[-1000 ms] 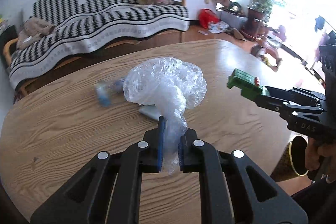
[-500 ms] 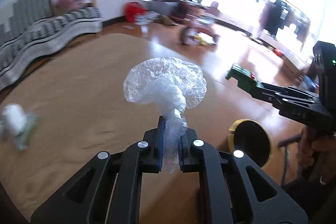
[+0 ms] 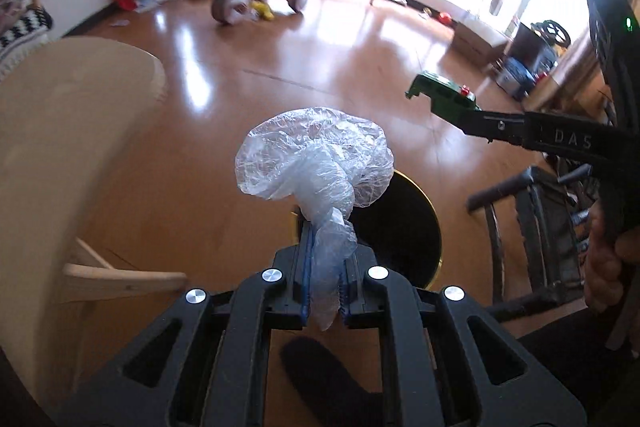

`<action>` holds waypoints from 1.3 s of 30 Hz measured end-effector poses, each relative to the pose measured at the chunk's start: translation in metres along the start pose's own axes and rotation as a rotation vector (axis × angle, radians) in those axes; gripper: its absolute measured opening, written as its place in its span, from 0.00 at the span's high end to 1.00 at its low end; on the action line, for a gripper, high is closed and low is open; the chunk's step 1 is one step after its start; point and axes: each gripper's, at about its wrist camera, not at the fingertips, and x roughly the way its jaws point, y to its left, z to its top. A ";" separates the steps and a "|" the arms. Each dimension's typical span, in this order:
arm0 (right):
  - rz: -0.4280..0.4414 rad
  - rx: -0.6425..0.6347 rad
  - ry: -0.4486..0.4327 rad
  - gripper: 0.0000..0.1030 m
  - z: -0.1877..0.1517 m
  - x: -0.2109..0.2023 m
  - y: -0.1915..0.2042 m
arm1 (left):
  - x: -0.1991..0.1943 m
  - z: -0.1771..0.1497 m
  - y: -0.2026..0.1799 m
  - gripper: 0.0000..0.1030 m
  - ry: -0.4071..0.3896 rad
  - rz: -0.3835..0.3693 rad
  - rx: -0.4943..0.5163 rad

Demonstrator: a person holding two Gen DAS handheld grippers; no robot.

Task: Collect trash
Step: 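Carry plastic bag and toy car over the bin and open both tools to drop them, then move both tools back to the table toward the white cap and cigarette box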

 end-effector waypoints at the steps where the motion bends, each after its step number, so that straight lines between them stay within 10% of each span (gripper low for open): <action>1: -0.008 0.009 0.017 0.62 -0.001 0.004 -0.004 | 0.009 -0.002 -0.006 0.90 0.017 -0.008 0.003; 20: -0.039 0.051 0.056 0.62 0.011 0.019 -0.004 | 0.049 0.003 -0.031 0.90 0.070 -0.099 0.025; 23: -0.046 0.055 0.054 0.51 0.011 0.018 -0.006 | 0.052 0.002 -0.033 0.67 0.077 -0.115 0.029; 25: -0.055 0.058 0.045 0.37 0.010 0.017 -0.005 | 0.050 0.001 -0.034 0.34 0.058 -0.122 0.027; 39: 0.042 -0.015 -0.002 0.32 0.022 0.009 0.046 | 0.003 0.007 0.017 0.21 -0.006 -0.034 -0.083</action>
